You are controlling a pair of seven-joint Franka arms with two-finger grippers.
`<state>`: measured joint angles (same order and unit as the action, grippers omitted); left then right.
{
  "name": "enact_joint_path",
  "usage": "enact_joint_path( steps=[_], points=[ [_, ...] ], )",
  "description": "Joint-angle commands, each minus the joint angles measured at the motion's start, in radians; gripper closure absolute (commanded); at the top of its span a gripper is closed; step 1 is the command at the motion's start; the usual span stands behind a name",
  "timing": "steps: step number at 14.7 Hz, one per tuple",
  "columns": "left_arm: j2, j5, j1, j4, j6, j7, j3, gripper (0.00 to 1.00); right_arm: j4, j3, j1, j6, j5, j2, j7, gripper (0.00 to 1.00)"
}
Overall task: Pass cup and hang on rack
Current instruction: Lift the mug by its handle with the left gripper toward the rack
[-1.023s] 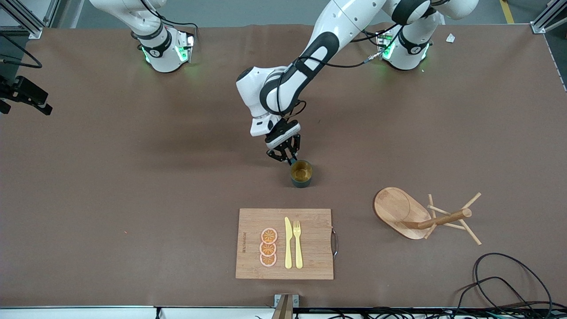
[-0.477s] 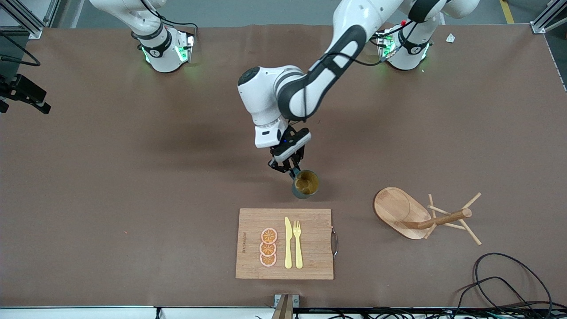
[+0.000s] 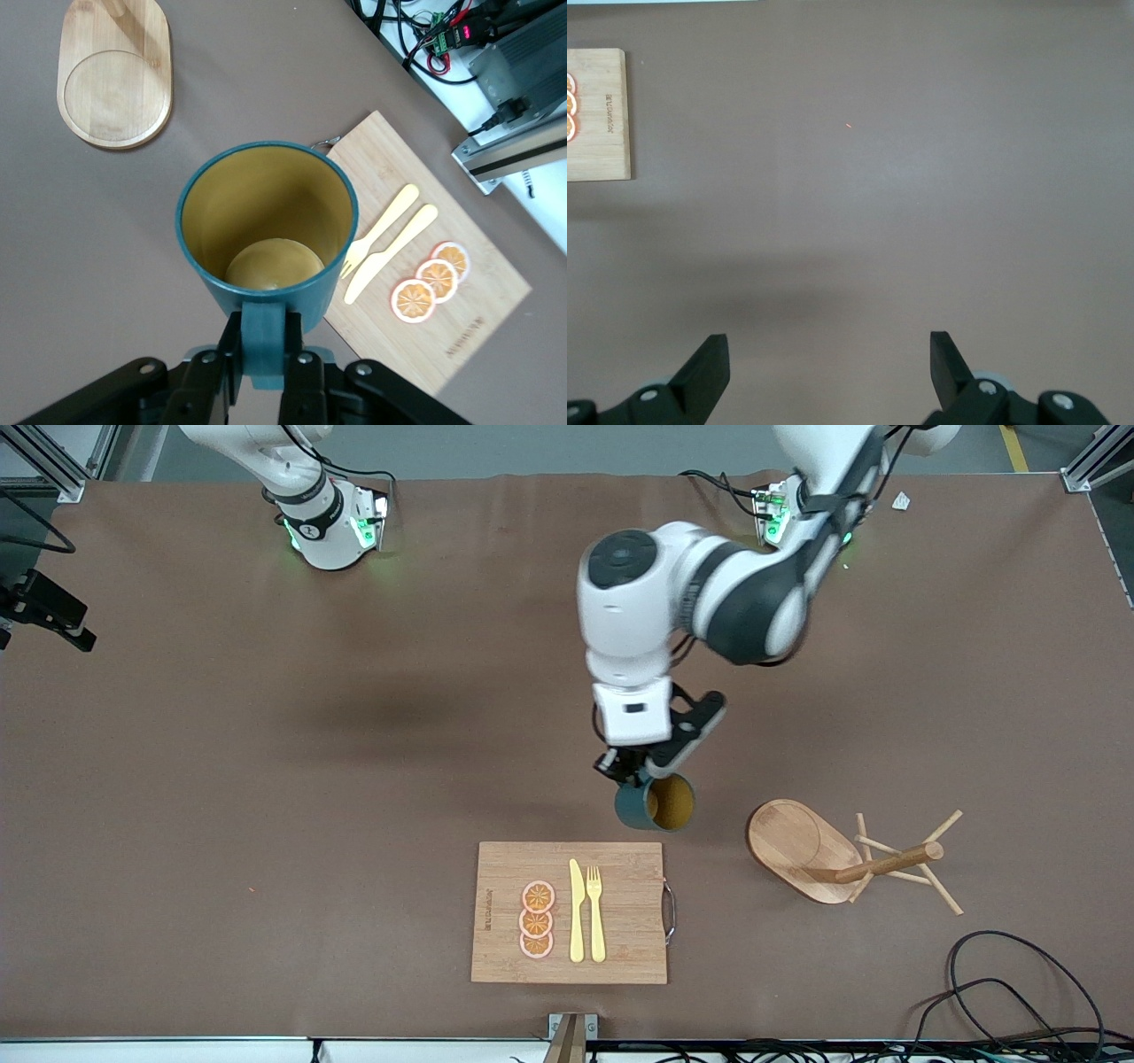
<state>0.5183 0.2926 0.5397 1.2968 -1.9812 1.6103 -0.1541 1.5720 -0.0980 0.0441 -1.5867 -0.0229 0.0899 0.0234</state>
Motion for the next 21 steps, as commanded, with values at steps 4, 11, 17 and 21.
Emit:
enact_joint_path(
  steps=[4,11,17,21],
  points=[
    [-0.092,-0.278,-0.161,0.027,0.01,-0.13,-0.012,1.0,-0.02,0.003,-0.01,0.001,-0.003,-0.015,0.006,0.0],
    [-0.115,-0.655,-0.338,0.027,0.031,-0.214,-0.013,1.0,-0.023,0.003,-0.012,0.001,-0.003,-0.016,-0.005,0.0],
    [-0.09,-0.963,-0.553,0.033,0.196,-0.55,-0.01,1.0,-0.023,0.003,-0.012,0.01,-0.003,-0.018,-0.006,0.0],
    [-0.014,-1.098,-0.656,0.032,0.324,-0.641,-0.01,1.0,-0.021,0.001,-0.01,0.014,-0.002,-0.018,-0.006,0.0]
  ],
)
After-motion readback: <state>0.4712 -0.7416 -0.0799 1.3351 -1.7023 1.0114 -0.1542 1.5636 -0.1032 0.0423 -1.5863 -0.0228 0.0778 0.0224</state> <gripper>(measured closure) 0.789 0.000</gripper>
